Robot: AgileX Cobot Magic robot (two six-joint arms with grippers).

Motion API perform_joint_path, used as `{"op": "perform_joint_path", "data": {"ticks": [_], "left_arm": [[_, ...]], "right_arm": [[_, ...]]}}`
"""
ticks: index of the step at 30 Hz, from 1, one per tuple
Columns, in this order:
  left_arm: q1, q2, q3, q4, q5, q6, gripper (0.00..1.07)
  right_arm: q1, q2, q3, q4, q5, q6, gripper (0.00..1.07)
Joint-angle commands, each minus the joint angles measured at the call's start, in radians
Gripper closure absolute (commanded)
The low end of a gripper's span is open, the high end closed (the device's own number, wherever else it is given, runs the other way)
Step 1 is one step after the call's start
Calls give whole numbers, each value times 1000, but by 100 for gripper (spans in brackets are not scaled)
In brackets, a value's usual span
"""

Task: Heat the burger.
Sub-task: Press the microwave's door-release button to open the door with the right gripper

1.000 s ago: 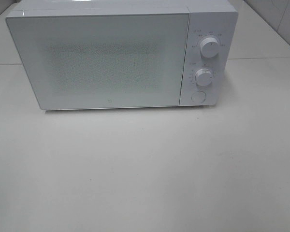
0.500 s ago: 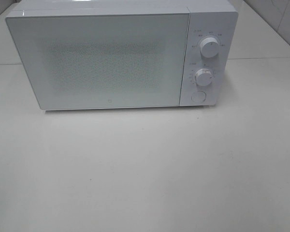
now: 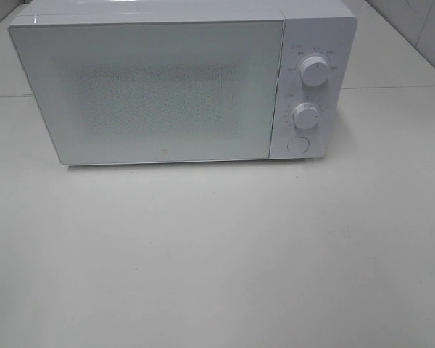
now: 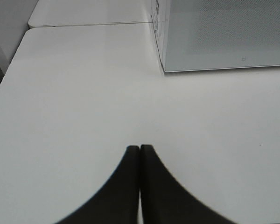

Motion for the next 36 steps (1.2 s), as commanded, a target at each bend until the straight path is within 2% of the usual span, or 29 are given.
{"op": "perform_joint_path", "data": {"ticks": [1,29,36], "left_arm": [[-1,-20,3,-5,-17,0,106],[-1,-20,3,-4,-17,0,106],[-1,-20,3,-4,-17,0,106]], "right_arm": [[-1,-26,3,4,-3,-13,41],[-1,-26,-4,4,-13,-22,41],[-1,78,-28,4,-177,-29,40]]}}
